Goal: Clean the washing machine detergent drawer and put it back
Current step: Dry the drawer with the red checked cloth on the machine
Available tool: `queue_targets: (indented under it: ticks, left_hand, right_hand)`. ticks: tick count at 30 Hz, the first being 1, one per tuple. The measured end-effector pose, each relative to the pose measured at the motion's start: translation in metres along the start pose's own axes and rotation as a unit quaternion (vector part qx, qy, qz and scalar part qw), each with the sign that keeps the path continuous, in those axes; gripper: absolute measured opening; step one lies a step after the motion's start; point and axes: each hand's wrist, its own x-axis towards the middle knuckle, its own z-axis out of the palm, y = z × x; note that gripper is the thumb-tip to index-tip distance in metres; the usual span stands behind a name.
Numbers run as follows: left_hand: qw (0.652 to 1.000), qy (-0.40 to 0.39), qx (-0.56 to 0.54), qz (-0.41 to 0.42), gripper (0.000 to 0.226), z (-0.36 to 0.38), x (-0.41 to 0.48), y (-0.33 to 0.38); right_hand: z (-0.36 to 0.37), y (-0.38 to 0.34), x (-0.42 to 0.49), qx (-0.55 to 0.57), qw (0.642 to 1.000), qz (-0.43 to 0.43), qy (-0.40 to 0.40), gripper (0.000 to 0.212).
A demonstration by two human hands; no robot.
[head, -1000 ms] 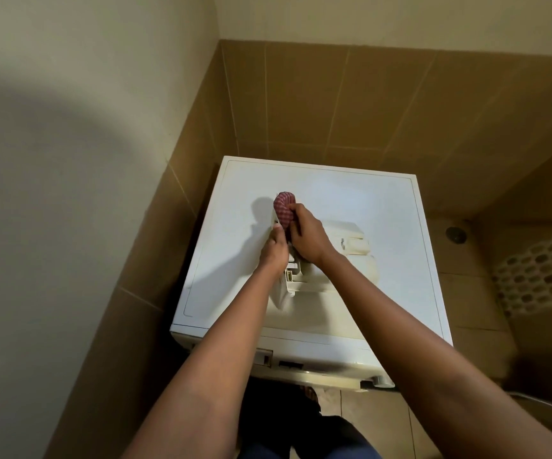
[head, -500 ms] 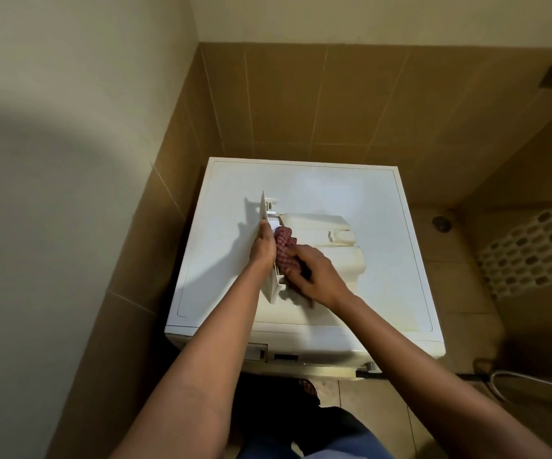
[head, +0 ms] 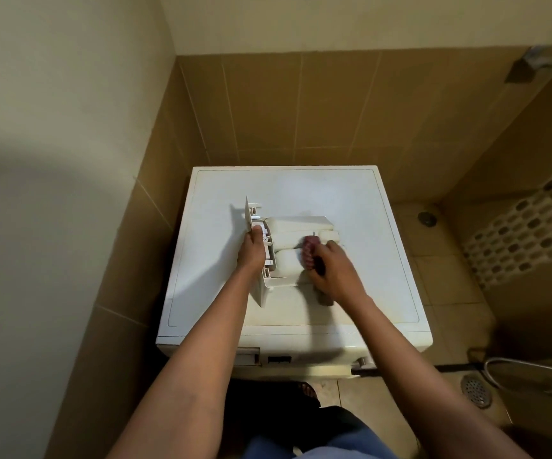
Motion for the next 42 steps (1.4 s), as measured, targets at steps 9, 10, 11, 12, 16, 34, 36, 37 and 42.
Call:
queue_targets:
  ticks: [9,10,11,12,16,34,36,37,42]
  left_hand:
    - [1.000,0.026,0.000,0.002,0.056,0.004,0.000,0.001]
    - [1.000,0.028,0.004,0.007,0.056,0.003,0.000,0.001]
    - [1.000,0.027,0.009,0.009,0.056,0.003,0.000,0.001]
    - [1.000,0.026,0.012,0.009,0.056,0.003,0.000,0.001]
    - [1.000,0.022,0.017,0.007,0.056,0.003,0.001,0.001]
    - [0.998,0.035,0.049,0.007,0.050,0.005,0.003,-0.005]
    - [0.998,0.042,0.043,0.008,0.051,0.007,0.003,-0.007]
    - [0.998,0.049,0.039,0.008,0.051,0.008,0.003,-0.008]
    - [0.996,0.078,0.037,0.002,0.050,0.012,0.001,-0.004]
  right_hand:
    - [-0.019,-0.001,0.015,0.059,0.995,0.003,0.085,0.027]
    - [-0.008,-0.010,0.018,0.026,0.996,-0.069,0.048,0.031]
    - [0.004,-0.017,0.019,-0.019,0.992,-0.121,-0.007,0.039]
    - [0.016,-0.021,0.019,-0.064,0.986,-0.141,-0.061,0.046]
    - [0.028,-0.009,0.025,-0.121,0.986,-0.093,-0.062,0.050]
    - [0.024,-0.018,0.123,0.038,0.993,0.014,-0.109,0.034]
    - [0.017,-0.004,0.130,0.077,0.985,0.130,-0.080,0.033]
    - [0.014,0.002,0.134,0.082,0.979,0.171,-0.076,0.033]
    - [0.000,0.020,0.144,0.101,0.953,0.277,-0.074,0.040]
